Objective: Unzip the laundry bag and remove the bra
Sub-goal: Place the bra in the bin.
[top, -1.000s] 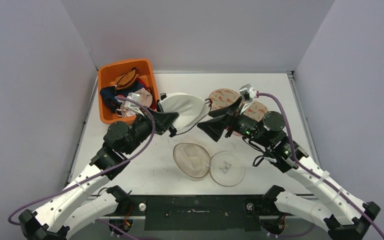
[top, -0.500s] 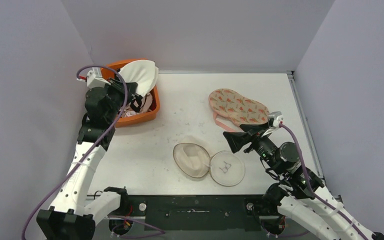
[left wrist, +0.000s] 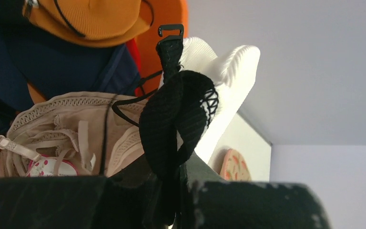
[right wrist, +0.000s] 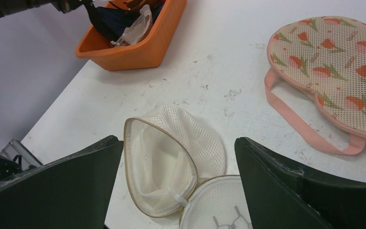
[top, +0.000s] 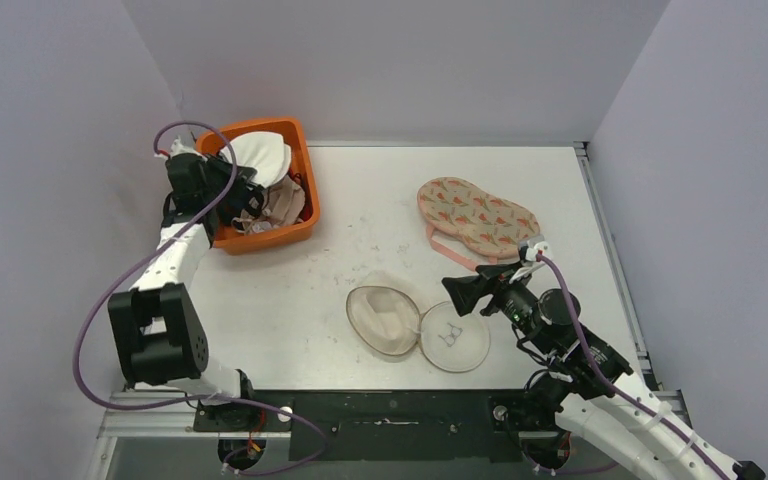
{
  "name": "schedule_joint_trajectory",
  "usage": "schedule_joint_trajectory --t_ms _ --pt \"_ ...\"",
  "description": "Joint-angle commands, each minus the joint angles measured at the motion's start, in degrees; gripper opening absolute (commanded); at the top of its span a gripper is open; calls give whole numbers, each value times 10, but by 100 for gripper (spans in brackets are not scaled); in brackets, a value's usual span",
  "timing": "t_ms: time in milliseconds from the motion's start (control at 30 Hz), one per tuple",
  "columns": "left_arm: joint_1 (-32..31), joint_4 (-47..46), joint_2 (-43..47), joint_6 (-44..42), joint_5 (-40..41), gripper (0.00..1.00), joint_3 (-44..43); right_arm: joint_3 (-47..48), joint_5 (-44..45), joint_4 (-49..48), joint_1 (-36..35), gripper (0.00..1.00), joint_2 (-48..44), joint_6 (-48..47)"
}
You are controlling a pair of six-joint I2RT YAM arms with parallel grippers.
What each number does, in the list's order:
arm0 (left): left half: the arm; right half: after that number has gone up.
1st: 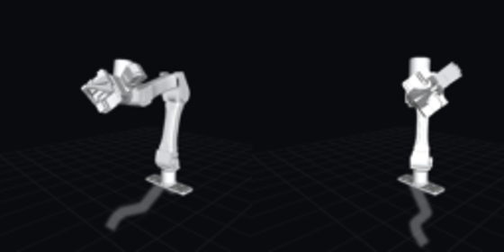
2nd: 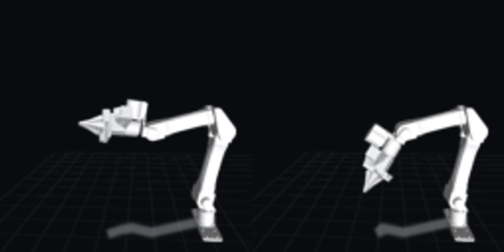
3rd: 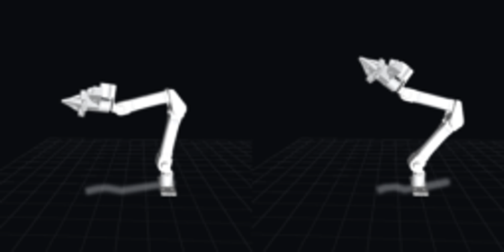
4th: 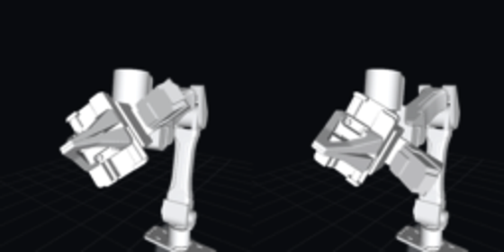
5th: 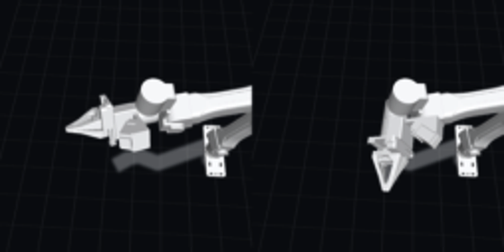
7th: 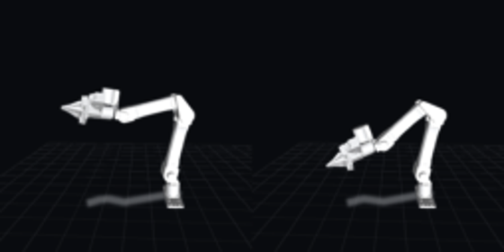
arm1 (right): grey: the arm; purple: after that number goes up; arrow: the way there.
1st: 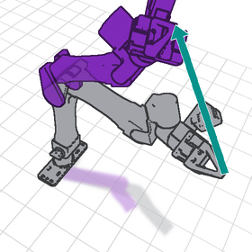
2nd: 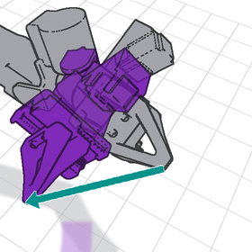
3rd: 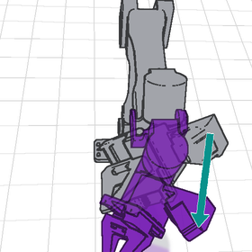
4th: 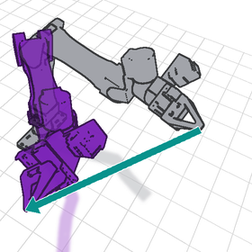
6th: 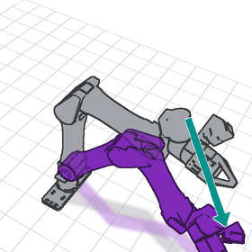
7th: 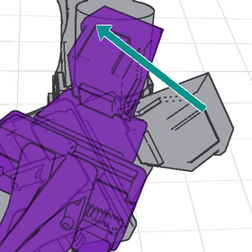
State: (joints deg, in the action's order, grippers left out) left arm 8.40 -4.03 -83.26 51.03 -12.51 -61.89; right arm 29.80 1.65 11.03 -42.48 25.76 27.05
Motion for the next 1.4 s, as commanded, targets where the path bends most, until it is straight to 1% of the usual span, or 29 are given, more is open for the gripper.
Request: schedule_joint_trajectory --t_ms 0,67,267,500,600,700,733,867,933,1067,1167,1233,1300,1333,1367 --pt "7 -89 -67 -5 -83 0 -19 5 -6 -17 -1 91 3 -14" --pt "7 -122 -87 7 -91 0 1 5 -7 -19 -1 91 8 -16" --pt "19 -112 -127 6 -64 0 21 0 -12 -34 -1 91 22 -18" --pt "27 -40 -143 -3 17 0 37 3 -11 -43 -1 92 36 -26" --pt "27 -32 -138 -3 30 0 47 2 -9 -43 -1 92 33 -27" --pt "27 -12 -137 -9 36 0 39 1 -9 -42 -1 92 30 -27" --pt "27 -6 -136 -11 36 4 37 1 -9 -41 -1 92 29 -28" --pt "26 20 -124 -19 48 32 35 1 -7 -36 -1 92 23 -29" --pt "26 33 -111 -22 54 41 36 2 -5 -34 -1 92 18 -29" --pt "26 76 -73 -36 70 53 36 4 -6 -32 -1 91 12 -30" --pt "26 110 -26 -47 84 59 40 5 -11 -31 -1 92 11 -30" --pt "24 132 10 -53 96 61 40 5 -12 -31 -1 92 10 -30" --pt "15 155 50 -65 117 66 37 7 -12 -30 -1 92 10 -30" --pt "7 163 69 -72 141 68 36 7 -12 -30 -1 92 10 -30" --pt "-2 169 85 -79 156 68 34 8 -12 -28 -1 92 10 -29"
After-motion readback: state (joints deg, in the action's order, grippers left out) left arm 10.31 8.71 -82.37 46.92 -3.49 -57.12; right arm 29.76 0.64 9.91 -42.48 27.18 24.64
